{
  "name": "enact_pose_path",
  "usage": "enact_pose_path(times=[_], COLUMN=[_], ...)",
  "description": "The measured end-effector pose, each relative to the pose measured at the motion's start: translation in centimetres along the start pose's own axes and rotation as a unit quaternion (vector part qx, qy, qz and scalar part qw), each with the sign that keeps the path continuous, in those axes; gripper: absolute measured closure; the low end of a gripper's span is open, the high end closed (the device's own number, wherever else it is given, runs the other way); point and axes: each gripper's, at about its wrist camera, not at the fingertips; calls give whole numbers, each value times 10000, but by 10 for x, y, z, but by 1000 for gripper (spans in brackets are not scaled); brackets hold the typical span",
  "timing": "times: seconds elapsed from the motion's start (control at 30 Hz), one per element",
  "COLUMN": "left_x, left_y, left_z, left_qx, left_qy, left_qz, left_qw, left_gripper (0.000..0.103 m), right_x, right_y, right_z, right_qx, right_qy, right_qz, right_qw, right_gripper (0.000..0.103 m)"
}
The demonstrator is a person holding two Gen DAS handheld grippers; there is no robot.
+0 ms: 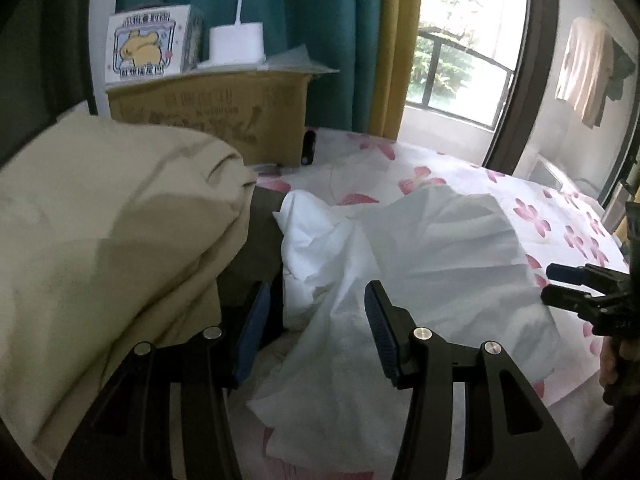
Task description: Fold large clothes
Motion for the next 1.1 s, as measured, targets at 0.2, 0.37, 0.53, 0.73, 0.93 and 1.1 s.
enact_pose_path(times=[0.2,0.37,0.53,0.73,0.93,1.1], left_x=[9,6,8,11,24,37], left_y=[17,34,34,31,23,20], left_z=[8,17,5,-21,-45,-50], left_qx=[-401,-688,-589,-262,93,173], left_qy=[396,375,67,-299,-409,-336], left_qz=[100,-44,-26,-75,46,125], left_qw=[9984,9969,9982,9992,9991,9992], left_gripper=[51,51,51,51,51,51], right_x=[5,11,17,26,36,44], right_y=[14,21,28,38,46,54], right_z=[-2,-8,-17,-27,-39,-50], right_qx=[-54,-33,-6,41,134,212], right_qy=[-33,-16,11,39,71,132], right_qz=[15,68,98,175,247,314], right_qw=[10000,10000,10000,9998,9996,9992], right_gripper=[32,32,32,32,32,32])
Point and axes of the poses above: each gripper's, at about its wrist camera, not at the fingertips, and z roughly the way its jaws point, x to its right, y to its underside, and after that the axes turned 12 degrees about z, right-handed
